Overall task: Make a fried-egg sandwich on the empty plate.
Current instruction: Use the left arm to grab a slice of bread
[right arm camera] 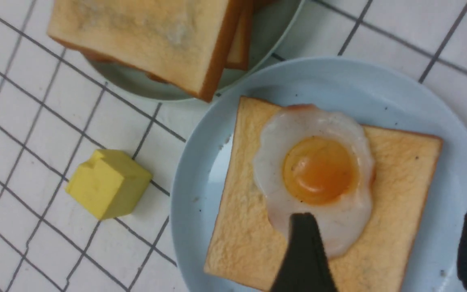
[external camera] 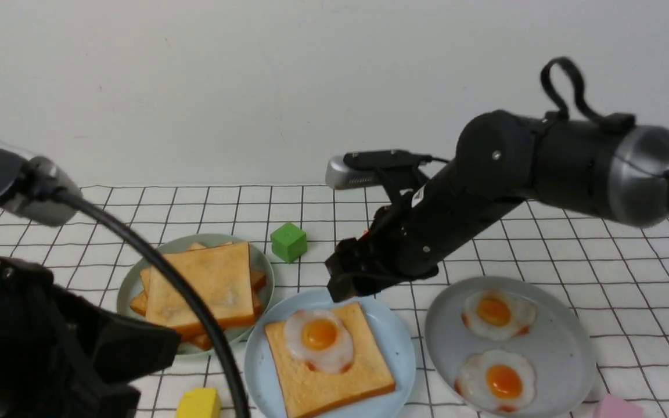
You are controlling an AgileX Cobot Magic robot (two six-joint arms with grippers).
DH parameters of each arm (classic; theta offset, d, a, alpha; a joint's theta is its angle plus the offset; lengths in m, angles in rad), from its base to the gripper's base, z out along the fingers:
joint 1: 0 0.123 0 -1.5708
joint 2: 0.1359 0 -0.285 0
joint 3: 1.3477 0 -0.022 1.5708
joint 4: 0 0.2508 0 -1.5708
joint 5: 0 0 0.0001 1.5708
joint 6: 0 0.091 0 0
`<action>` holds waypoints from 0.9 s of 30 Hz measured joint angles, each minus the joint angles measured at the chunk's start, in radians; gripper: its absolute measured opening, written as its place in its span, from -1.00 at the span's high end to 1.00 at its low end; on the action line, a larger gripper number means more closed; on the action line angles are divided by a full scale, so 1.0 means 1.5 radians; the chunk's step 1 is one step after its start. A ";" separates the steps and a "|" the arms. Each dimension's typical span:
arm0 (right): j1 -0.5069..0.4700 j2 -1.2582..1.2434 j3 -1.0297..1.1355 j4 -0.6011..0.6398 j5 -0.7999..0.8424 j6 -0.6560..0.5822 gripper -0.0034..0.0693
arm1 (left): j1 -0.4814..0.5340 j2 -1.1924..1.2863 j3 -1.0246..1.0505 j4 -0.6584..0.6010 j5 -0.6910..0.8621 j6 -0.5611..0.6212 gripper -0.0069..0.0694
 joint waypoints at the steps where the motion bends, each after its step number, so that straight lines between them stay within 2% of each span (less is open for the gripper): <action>1: 0.000 -0.021 0.000 -0.010 0.005 0.000 -0.48 | 0.000 0.014 0.000 0.006 -0.014 -0.011 0.82; 6: 0.000 -0.155 -0.001 -0.056 0.089 0.002 -0.49 | 0.003 0.111 -0.003 0.023 -0.128 -0.044 0.82; 9: 0.000 -0.206 -0.001 -0.080 0.153 0.018 -0.49 | 0.025 0.158 -0.029 0.015 -0.135 -0.045 0.82; 11: 0.000 -0.251 0.000 -0.097 0.202 0.047 -0.49 | 0.095 0.217 -0.082 -0.022 -0.099 -0.035 0.85; 12: 0.000 -0.256 0.001 -0.098 0.204 0.048 -0.49 | 0.101 0.221 -0.086 -0.022 -0.095 -0.033 0.85; 13: 0.001 -0.273 0.010 -0.098 0.206 0.054 -0.49 | 0.147 0.246 -0.110 -0.060 -0.059 -0.011 0.85; 14: 0.001 -0.276 0.012 -0.097 0.206 0.054 -0.49 | 0.147 0.246 -0.110 -0.060 -0.059 -0.011 0.85; 16: 0.003 -0.315 0.053 -0.097 0.193 0.057 -0.49 | 0.253 0.295 -0.127 -0.160 0.005 0.049 0.85; 17: 0.004 -0.318 0.053 -0.098 0.192 0.057 -0.49 | 0.269 0.301 -0.128 -0.175 0.009 0.054 0.85; 18: 0.006 -0.338 0.087 -0.098 0.182 0.058 -0.49 | 0.329 0.329 -0.128 -0.229 0.040 0.089 0.85; 21: 0.007 -0.365 0.134 -0.097 0.176 0.055 -0.49 | 0.420 0.381 -0.129 -0.280 0.050 0.113 0.84; 22: 0.007 -0.366 0.140 -0.097 0.175 0.055 -0.49 | 0.420 0.381 -0.129 -0.280 0.050 0.113 0.84; 23: 0.007 -0.375 0.161 -0.098 0.175 0.052 -0.49 | 0.454 0.409 -0.131 -0.285 0.048 0.116 0.78; 27: 0.007 -0.387 0.180 -0.097 0.178 0.052 -0.50 | 0.478 0.472 -0.133 -0.291 0.034 0.127 0.49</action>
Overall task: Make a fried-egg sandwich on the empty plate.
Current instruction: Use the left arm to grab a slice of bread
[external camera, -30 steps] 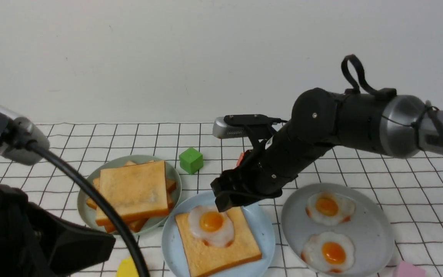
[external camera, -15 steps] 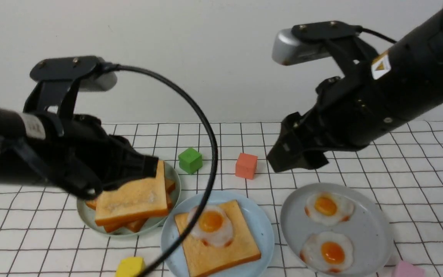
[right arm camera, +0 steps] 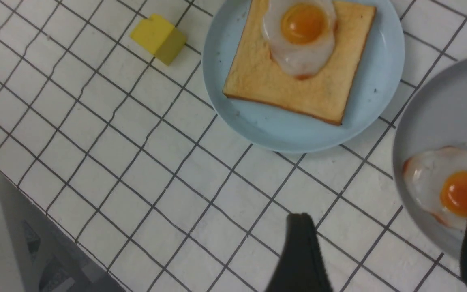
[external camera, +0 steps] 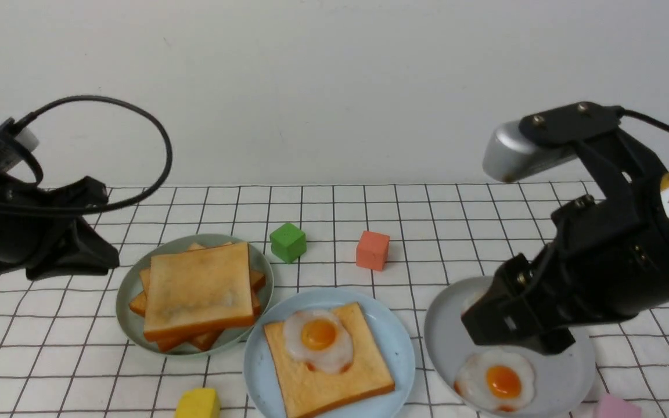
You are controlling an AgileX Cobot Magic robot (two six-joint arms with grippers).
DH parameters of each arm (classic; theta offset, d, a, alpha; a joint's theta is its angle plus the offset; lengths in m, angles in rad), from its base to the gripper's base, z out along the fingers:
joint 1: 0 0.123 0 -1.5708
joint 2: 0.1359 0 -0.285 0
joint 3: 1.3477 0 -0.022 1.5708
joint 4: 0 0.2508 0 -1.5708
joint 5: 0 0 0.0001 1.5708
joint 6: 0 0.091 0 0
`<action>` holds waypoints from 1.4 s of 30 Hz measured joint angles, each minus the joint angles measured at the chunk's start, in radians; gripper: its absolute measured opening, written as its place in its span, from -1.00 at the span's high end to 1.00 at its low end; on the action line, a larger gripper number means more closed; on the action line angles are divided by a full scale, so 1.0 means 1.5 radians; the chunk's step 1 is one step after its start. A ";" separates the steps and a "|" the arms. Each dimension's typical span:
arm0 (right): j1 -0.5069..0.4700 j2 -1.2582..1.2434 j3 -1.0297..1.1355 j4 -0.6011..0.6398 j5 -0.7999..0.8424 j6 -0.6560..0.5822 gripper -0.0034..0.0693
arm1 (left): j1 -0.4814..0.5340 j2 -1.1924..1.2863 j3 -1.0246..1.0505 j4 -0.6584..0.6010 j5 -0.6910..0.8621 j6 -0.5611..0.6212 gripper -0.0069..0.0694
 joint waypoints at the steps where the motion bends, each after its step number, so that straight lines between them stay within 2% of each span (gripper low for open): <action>1: 0.000 0.000 0.000 0.000 0.000 0.000 -0.50 | -0.001 0.003 0.000 -0.001 -0.001 0.002 0.45; 3: 0.000 -0.003 0.001 -0.001 -0.003 -0.001 -0.50 | -0.013 0.037 0.000 -0.007 -0.024 0.024 0.17; 5: 0.000 -0.004 0.001 -0.001 -0.007 -0.001 -0.50 | -0.021 0.053 0.000 -0.010 -0.046 0.042 0.03; 6: 0.000 -0.004 0.001 0.000 -0.009 -0.001 -0.50 | -0.026 0.072 0.000 -0.016 -0.085 0.059 -0.10; 11: 0.000 -0.004 0.001 0.000 -0.008 -0.001 -0.50 | -0.028 0.112 0.000 -0.041 -0.148 0.085 -0.17; 16: 0.000 -0.004 0.001 0.000 -0.007 -0.001 -0.50 | -0.028 0.152 -0.001 -0.135 -0.152 0.184 -0.06; 21: 0.000 -0.004 0.001 0.000 -0.007 0.000 -0.50 | -0.028 0.165 -0.001 -0.193 -0.157 0.247 0.02; 33: 0.000 -0.004 0.001 0.002 -0.007 0.000 -0.50 | -0.028 0.200 -0.002 -0.207 -0.162 0.275 0.07; 37: 0.000 -0.004 0.001 0.002 -0.007 0.000 -0.50 | -0.028 0.203 -0.002 -0.209 -0.162 0.289 0.27; 40: 0.000 -0.004 0.001 0.002 -0.003 0.000 -0.50 | -0.028 0.204 -0.002 -0.209 -0.162 0.289 0.57; 41: 0.000 -0.004 0.001 0.002 -0.002 0.000 -0.50 | -0.028 0.204 -0.002 -0.209 -0.162 0.289 0.57; 42: 0.000 -0.004 0.001 0.002 0.000 0.000 -0.50 | -0.028 0.204 -0.002 -0.210 -0.162 0.289 0.67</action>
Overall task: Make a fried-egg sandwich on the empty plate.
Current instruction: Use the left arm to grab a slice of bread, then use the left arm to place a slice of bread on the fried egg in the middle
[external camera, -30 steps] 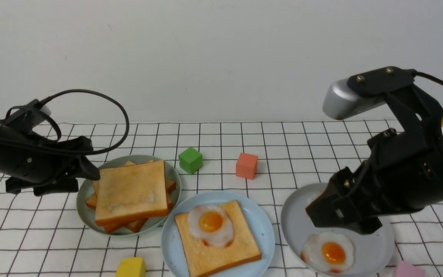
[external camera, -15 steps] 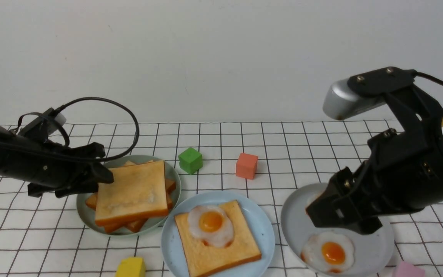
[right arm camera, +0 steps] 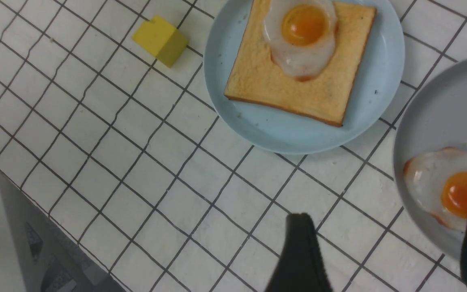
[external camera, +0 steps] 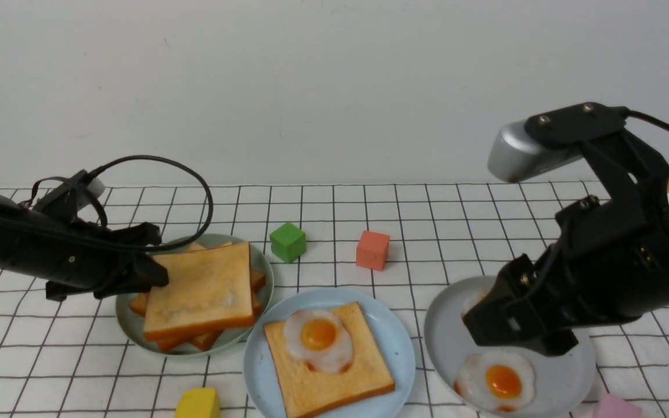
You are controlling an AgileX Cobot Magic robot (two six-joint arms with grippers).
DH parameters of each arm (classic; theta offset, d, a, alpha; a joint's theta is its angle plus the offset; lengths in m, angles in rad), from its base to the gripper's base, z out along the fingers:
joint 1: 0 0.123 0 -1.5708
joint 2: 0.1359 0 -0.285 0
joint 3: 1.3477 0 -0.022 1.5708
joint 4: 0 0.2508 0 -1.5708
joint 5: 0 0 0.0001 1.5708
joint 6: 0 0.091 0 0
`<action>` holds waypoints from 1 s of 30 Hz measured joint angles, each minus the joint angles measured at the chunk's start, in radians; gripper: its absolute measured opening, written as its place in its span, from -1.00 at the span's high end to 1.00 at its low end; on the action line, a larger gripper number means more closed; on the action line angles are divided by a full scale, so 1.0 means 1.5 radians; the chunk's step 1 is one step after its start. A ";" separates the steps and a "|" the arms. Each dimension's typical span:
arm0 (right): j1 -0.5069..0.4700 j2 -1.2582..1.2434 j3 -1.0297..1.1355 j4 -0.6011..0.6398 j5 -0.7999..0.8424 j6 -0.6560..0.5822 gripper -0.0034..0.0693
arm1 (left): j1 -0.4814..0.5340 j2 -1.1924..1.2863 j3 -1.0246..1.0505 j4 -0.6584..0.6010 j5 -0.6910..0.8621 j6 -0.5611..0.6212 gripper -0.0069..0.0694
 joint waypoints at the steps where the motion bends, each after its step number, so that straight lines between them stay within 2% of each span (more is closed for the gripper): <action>1: 0.000 0.000 0.000 0.000 0.002 0.000 -0.50 | 0.000 0.000 0.000 0.000 0.000 0.000 0.78; 8: 0.000 0.000 0.000 0.000 0.002 0.000 -0.50 | 0.000 -0.033 0.001 -0.010 0.051 0.000 0.80; 12: 0.000 0.000 0.000 0.000 0.002 0.000 -0.50 | -0.020 -0.095 0.030 -0.099 0.095 0.028 0.80; 17: 0.000 0.000 0.000 0.000 0.000 0.000 -0.50 | -0.096 -0.135 0.108 -0.211 0.096 0.094 0.80; 21: 0.000 0.000 0.000 0.000 0.000 0.000 -0.50 | -0.188 -0.137 0.177 -0.343 0.024 0.160 0.80; 24: 0.000 0.000 0.000 -0.003 0.001 0.000 -0.50 | -0.227 -0.137 0.205 -0.425 -0.043 0.205 0.80; 30: 0.000 0.000 0.000 -0.009 0.001 0.000 -0.50 | -0.249 -0.137 0.216 -0.462 -0.135 0.241 0.80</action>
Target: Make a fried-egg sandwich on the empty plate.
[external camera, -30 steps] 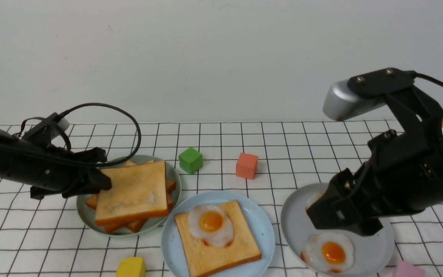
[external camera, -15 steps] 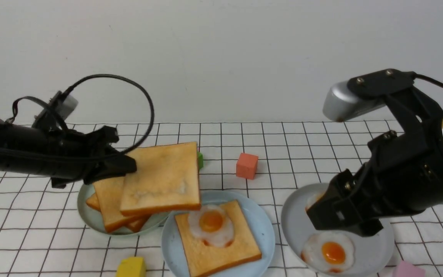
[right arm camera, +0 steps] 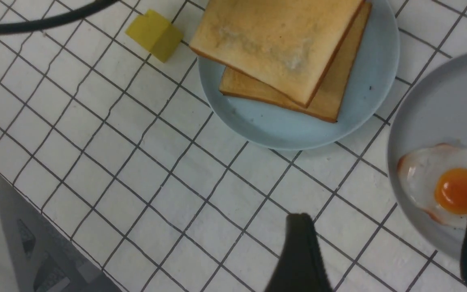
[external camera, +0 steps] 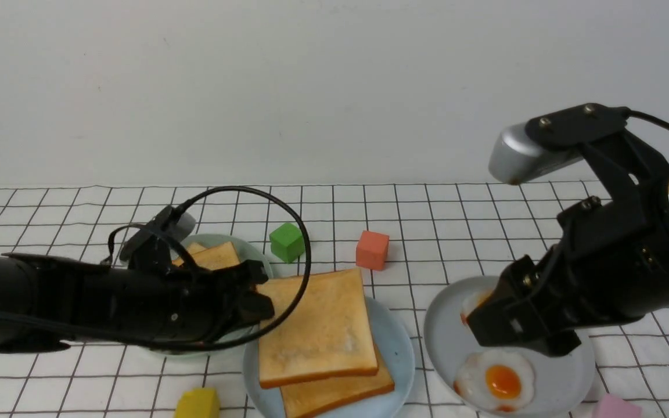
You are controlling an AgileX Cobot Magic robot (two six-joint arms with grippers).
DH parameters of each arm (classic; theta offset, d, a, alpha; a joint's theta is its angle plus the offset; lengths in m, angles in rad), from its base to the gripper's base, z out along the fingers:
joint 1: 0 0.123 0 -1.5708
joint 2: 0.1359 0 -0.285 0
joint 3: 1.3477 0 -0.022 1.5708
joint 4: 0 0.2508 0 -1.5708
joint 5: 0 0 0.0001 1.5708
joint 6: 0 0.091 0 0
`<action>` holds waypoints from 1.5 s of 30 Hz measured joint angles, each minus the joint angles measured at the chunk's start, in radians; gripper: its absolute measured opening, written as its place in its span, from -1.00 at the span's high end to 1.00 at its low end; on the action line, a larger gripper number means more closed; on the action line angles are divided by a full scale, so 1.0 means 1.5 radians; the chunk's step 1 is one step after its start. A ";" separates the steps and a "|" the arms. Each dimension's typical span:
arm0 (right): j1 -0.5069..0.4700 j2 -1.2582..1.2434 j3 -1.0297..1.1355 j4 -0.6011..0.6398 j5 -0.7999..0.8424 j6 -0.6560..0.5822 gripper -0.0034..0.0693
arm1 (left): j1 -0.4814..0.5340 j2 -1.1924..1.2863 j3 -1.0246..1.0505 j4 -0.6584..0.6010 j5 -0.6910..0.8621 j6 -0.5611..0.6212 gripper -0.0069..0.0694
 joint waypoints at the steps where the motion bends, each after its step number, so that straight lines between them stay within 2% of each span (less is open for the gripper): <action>1: 0.000 0.000 0.000 -0.001 0.000 0.000 -0.50 | 0.000 0.004 0.000 -0.003 -0.002 0.000 0.80; 5: 0.000 0.000 0.000 -0.003 0.000 0.000 -0.50 | 0.000 0.038 -0.003 -0.005 0.014 -0.005 0.75; 9: 0.000 0.000 0.000 -0.005 -0.001 0.000 -0.50 | 0.000 0.065 -0.008 -0.005 0.050 -0.006 0.60; 10: 0.000 0.000 0.000 -0.006 -0.001 0.000 -0.50 | -0.001 0.069 -0.009 -0.005 0.058 -0.007 0.46; 11: 0.000 0.000 0.000 -0.006 -0.001 0.000 -0.50 | -0.001 0.069 -0.009 -0.005 0.058 -0.007 0.44; 13: 0.000 0.000 0.000 -0.008 -0.001 0.000 -0.50 | -0.001 0.067 -0.009 -0.006 0.062 -0.007 0.17; 14: 0.000 0.000 0.000 -0.008 -0.001 0.000 -0.50 | -0.001 0.065 -0.010 -0.005 0.062 -0.008 -0.05; 16: 0.000 0.000 0.000 -0.008 -0.001 0.000 -0.50 | -0.001 0.059 -0.010 0.003 0.055 -0.008 -0.24; 17: 0.000 0.000 0.000 -0.008 -0.001 0.000 -0.50 | -0.001 0.053 -0.010 0.016 0.047 -0.008 -0.41; 18: 0.000 0.000 0.000 -0.008 -0.001 0.000 -0.50 | -0.001 0.051 -0.010 0.019 0.045 -0.008 -0.41; 20: 0.000 0.000 0.000 -0.009 -0.001 0.000 -0.49 | 0.009 0.029 -0.010 0.063 0.035 -0.009 -0.66; 22: 0.000 0.000 0.000 -0.011 -0.001 0.000 -0.44 | 0.024 0.013 -0.012 0.092 0.037 -0.016 -0.74; 24: 0.000 -0.001 0.000 -0.020 -0.004 0.021 -0.28 | 0.061 -0.022 -0.024 0.159 0.065 -0.051 -0.79; 26: 0.000 -0.006 0.000 -0.043 -0.012 0.050 -0.01 | 0.104 -0.056 -0.043 0.228 0.125 -0.106 -0.74; 27: 0.000 -0.006 0.000 -0.046 -0.012 0.054 0.02 | 0.116 -0.063 -0.049 0.236 0.140 -0.118 -0.73; 28: 0.000 -0.010 0.000 -0.060 -0.016 0.073 0.21 | 0.132 -0.077 -0.065 0.273 0.180 -0.149 -0.67; 29: 0.000 -0.017 0.000 -0.082 -0.023 0.104 0.51 | 0.153 -0.100 -0.091 0.324 0.240 -0.190 -0.54; 31: 0.000 -0.030 0.000 -0.122 -0.037 0.160 0.86 | 0.167 -0.136 -0.132 0.388 0.321 -0.240 -0.25; 32: 0.000 -0.036 0.000 -0.135 -0.043 0.174 0.91 | 0.167 -0.149 -0.144 0.403 0.347 -0.250 -0.11; 35: 0.000 -0.064 0.009 -0.200 -0.067 0.252 0.94 | 0.148 -0.197 -0.155 0.412 0.421 -0.256 0.50; 37: 0.000 -0.087 0.033 -0.229 -0.091 0.302 0.93 | 0.103 -0.225 -0.143 0.401 0.444 -0.241 0.81; 38: 0.000 -0.090 0.037 -0.235 -0.094 0.313 0.93 | 0.092 -0.230 -0.139 0.398 0.445 -0.239 0.84; 40: 0.000 -0.148 0.116 -0.263 -0.153 0.377 0.93 | 0.019 -0.268 -0.109 0.394 0.441 -0.228 0.85; 43: 0.000 -0.195 0.180 -0.277 -0.200 0.400 0.93 | -0.027 -0.304 -0.088 0.419 0.426 -0.243 0.85; 45: 0.000 -0.268 0.271 -0.296 -0.264 0.411 0.93 | -0.075 -0.353 -0.061 0.476 0.393 -0.297 0.85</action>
